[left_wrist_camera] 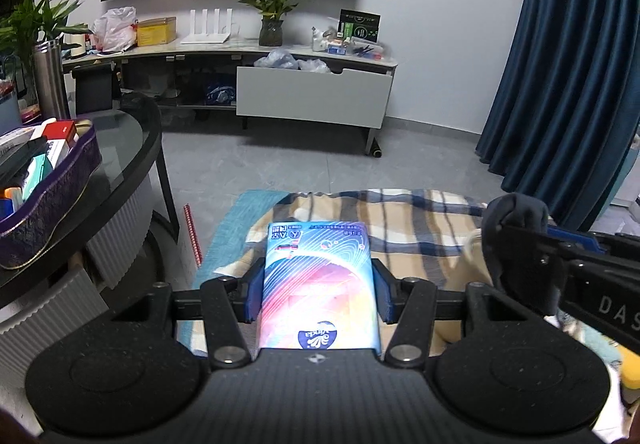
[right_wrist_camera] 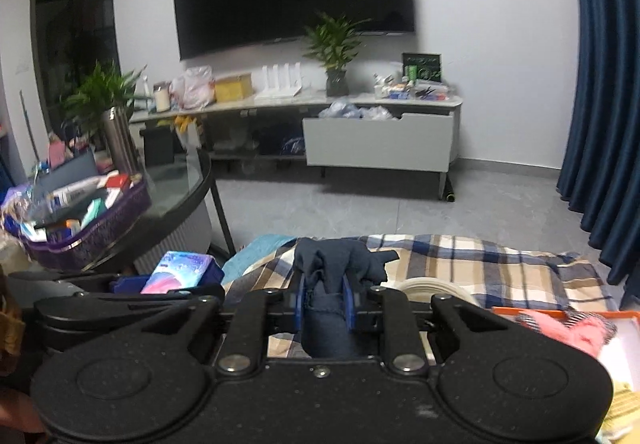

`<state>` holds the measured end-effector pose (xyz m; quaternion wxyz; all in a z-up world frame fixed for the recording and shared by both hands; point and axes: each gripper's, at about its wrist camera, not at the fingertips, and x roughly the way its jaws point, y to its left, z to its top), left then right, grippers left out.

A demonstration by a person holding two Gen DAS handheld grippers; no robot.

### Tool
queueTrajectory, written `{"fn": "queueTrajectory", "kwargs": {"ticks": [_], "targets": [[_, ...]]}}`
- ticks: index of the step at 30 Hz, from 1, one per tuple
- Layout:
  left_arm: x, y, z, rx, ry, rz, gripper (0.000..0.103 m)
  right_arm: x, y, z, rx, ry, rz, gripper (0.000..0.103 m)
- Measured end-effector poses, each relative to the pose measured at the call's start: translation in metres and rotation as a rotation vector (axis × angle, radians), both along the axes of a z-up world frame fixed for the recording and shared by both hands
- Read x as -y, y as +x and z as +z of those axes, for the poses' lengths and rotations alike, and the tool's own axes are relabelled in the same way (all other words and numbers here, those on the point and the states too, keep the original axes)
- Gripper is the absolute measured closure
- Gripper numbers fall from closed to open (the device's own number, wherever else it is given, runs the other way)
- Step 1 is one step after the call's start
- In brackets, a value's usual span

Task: Organize soft objects
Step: 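Carry tissue pack in left tool over the box while right tool carries dark cloth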

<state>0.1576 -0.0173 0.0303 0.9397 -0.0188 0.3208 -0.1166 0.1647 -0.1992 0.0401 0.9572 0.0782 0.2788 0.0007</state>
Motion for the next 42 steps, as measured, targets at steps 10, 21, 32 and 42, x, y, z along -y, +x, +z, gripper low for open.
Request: {"fn": "queueTrajectory", "kwargs": {"ticks": [10,21,32,42], "targets": [[0.028,-0.013,0.003,-0.002,0.042,-0.049,0.050,0.032,-0.039,0.011,0.037,0.032,-0.078,0.079],[0.049,-0.025,0.009,0.025,0.050,-0.068,0.050,0.058,-0.059,0.019,0.061,0.029,-0.095,0.079],[0.063,-0.031,0.008,0.018,0.058,-0.087,0.050,0.073,-0.071,0.019,0.070,0.042,-0.110,0.079],[0.077,-0.037,0.006,0.014,0.064,-0.116,0.050,0.084,-0.080,0.018,0.074,0.048,-0.125,0.079]]}}
